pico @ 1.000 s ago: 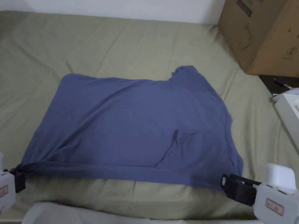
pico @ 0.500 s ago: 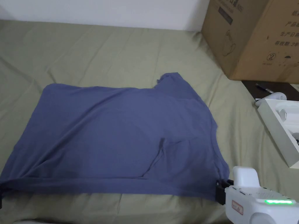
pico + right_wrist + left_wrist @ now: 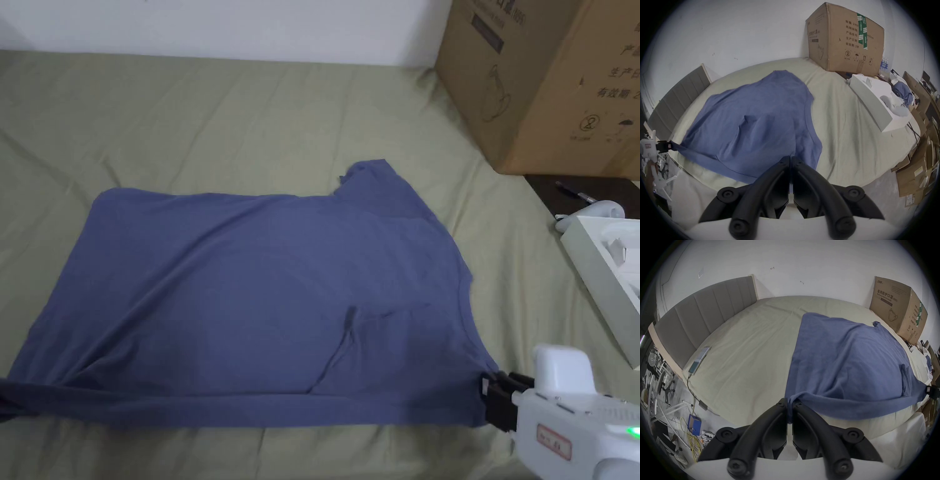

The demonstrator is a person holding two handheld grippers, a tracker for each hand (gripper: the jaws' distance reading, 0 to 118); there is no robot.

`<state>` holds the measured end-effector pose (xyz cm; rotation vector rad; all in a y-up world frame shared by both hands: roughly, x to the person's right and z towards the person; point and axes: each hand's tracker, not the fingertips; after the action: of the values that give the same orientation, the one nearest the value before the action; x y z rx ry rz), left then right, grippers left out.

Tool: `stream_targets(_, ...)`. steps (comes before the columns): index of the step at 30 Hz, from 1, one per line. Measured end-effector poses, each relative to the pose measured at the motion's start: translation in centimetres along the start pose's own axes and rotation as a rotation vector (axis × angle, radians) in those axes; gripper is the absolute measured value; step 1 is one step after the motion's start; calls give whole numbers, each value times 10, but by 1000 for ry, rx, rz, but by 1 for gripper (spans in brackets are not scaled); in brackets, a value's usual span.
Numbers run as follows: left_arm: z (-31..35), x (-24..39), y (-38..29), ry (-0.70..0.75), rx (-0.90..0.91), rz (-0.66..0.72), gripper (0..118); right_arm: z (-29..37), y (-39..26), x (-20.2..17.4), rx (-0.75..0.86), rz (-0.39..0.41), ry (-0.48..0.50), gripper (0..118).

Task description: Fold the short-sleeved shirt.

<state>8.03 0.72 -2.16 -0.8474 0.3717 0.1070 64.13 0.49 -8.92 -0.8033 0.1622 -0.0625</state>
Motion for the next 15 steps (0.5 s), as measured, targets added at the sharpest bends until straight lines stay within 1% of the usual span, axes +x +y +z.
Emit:
stream_targets(2,-6,2,19,10,14,-4,4,-2,16,2,33,-22,8,3)
stream_targets(5,-15,11,51,12,31,-21,4,-15,44,4,65,-7,-4,3)
stream_targets(6,-21,17,62,36,33,-52,4,-22,54,4,70,-1,-3,3)
stream_targets(7,-27,19,71,24,42,-57,4,-29,63,5,72,-3,-6,3)
stream_targets(10,-62,25,101,33,20,-69,4,-56,89,6,76,-20,-6,3)
stream_targets(13,-96,36,118,27,-13,-74,4,-94,111,14,39,-47,-12,3)
stream_targets(15,-119,42,122,29,-65,-99,4,-116,120,8,3,8,-45,3)
